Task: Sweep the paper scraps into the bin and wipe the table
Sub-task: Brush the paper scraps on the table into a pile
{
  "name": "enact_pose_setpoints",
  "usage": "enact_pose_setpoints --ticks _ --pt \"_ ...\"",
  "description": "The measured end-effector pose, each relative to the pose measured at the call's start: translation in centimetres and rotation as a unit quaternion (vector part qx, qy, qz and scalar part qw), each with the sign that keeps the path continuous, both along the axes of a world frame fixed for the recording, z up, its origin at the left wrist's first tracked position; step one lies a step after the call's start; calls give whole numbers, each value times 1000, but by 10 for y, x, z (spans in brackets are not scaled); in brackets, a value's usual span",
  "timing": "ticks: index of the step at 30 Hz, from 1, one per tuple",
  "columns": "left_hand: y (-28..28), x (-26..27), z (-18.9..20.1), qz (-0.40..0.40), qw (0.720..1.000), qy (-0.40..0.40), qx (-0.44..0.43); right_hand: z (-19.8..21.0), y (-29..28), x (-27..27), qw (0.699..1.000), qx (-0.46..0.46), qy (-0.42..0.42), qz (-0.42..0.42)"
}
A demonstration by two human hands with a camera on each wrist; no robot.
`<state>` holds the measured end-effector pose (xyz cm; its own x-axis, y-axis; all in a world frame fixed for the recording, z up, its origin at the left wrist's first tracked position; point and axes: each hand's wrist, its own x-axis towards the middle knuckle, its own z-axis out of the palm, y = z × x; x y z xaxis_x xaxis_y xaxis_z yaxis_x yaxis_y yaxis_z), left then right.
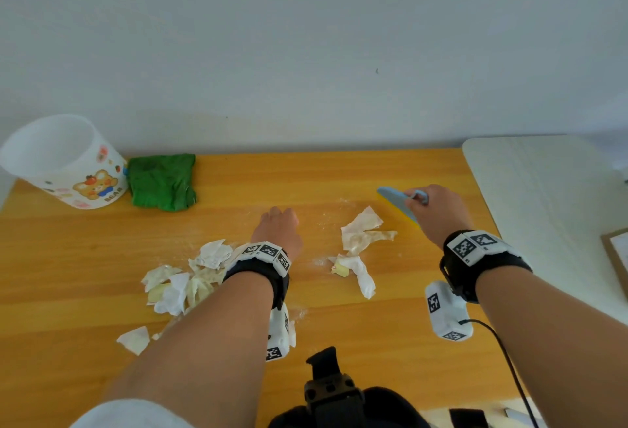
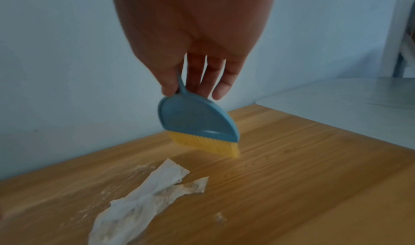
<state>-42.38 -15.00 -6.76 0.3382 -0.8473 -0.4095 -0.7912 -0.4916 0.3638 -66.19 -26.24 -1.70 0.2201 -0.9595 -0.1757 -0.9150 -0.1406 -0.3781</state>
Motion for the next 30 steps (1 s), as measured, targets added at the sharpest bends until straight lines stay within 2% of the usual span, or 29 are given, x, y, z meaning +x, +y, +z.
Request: enact_pose_setpoints --ticks 3,7,13,18,23,27,30 --pt "10 7 0 6 1000 2 5 -6 1 1 999 1 46 -30" --pt "23 16 -1 19 1000 -6 14 -14 11 21 998 30 63 -5" --pt "36 23 -1 34 999 -12 14 -17 20 49 995 72 21 65" --pt "39 25 1 40 999 -5 9 -6 27 58 988 101 -50 107" --pt "35 27 5 37 999 -1 1 0 24 58 989 91 -98 55" --pt "31 30 9 22 1000 -1 -9 7 20 50 1000 10 3 -4" --pt "31 35 10 11 1000 0 -11 9 29 44 997 12 76 -14"
